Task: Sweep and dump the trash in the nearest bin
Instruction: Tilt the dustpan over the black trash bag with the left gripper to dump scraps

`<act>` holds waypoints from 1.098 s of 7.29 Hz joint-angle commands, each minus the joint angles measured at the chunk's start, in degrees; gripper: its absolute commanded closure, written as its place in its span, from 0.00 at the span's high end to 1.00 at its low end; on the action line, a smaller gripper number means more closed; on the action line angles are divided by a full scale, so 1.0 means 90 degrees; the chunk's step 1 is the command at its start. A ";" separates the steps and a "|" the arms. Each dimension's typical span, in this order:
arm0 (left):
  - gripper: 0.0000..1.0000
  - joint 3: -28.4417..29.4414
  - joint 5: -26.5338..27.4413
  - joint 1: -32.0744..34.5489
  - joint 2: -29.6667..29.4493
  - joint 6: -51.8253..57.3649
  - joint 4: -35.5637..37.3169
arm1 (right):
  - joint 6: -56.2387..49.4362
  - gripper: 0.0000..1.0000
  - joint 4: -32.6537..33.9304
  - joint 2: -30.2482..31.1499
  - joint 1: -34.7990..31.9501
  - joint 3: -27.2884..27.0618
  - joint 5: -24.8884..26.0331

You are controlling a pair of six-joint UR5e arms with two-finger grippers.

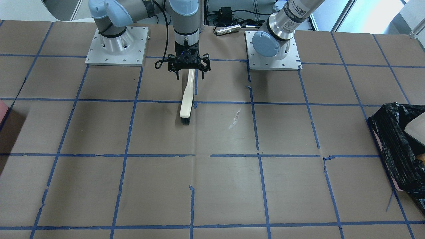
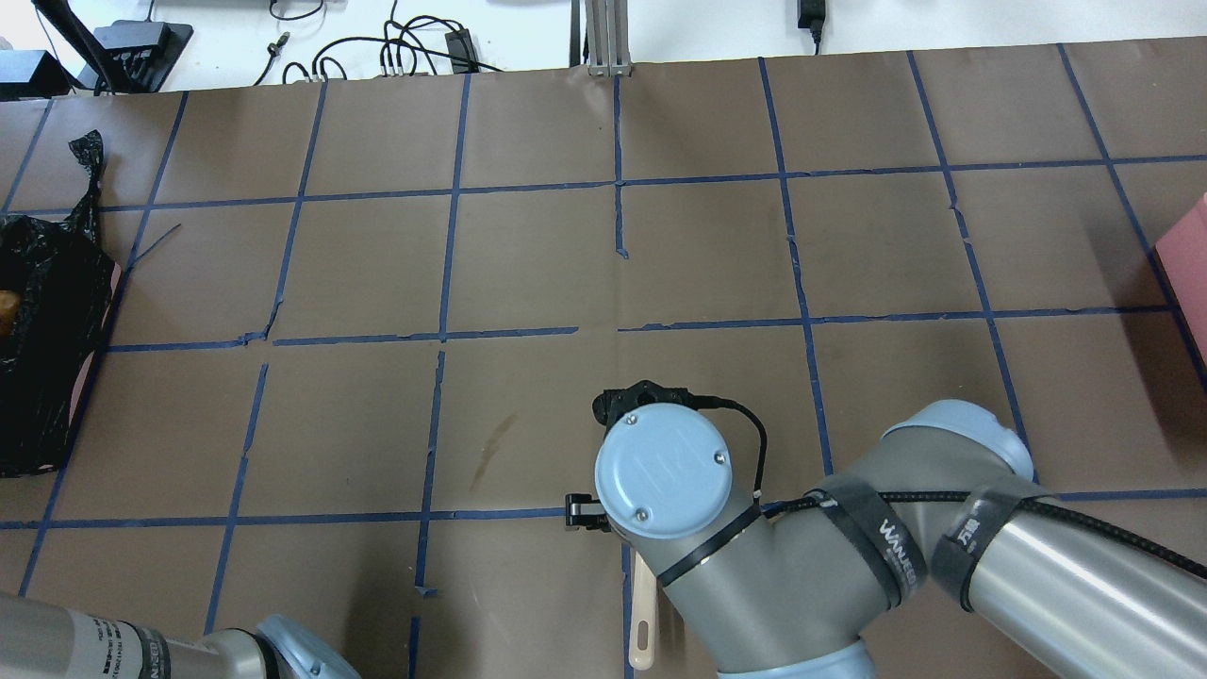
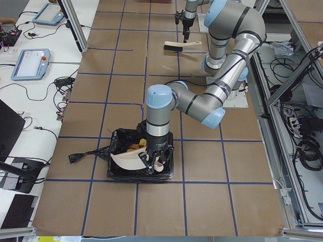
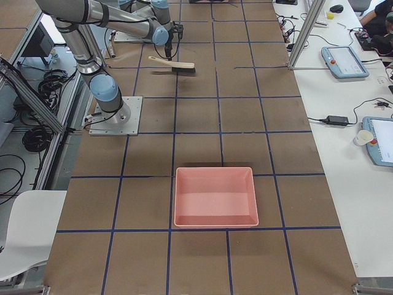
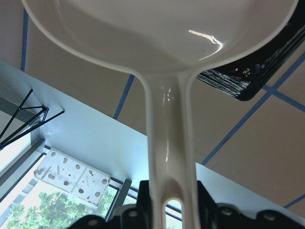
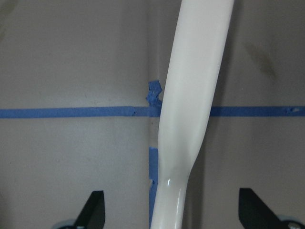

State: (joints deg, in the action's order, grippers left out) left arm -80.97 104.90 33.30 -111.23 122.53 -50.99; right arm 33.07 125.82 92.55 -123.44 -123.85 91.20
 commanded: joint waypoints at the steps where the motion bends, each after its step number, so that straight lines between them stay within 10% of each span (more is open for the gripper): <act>1: 0.17 0.0245 -0.0024 -0.0038 0.0122 -0.0020 -0.0085 | -0.0556 1.00 -0.1669 0.0601 0.0723 0.0946 0.0227; 5: 0.17 0.0385 -0.0975 0.0060 0.1321 -0.0926 -0.2141 | -0.1262 1.00 -0.3093 0.1289 0.2385 0.2085 0.0111; 8: 0.18 -0.0541 -0.1948 0.1215 0.1577 -0.2339 -0.2685 | -0.1282 1.00 -0.3628 0.0151 0.2485 0.3649 0.0315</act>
State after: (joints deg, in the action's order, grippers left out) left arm -82.45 89.45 38.41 -97.83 107.11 -74.59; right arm 21.60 94.15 99.00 -101.55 -96.78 93.13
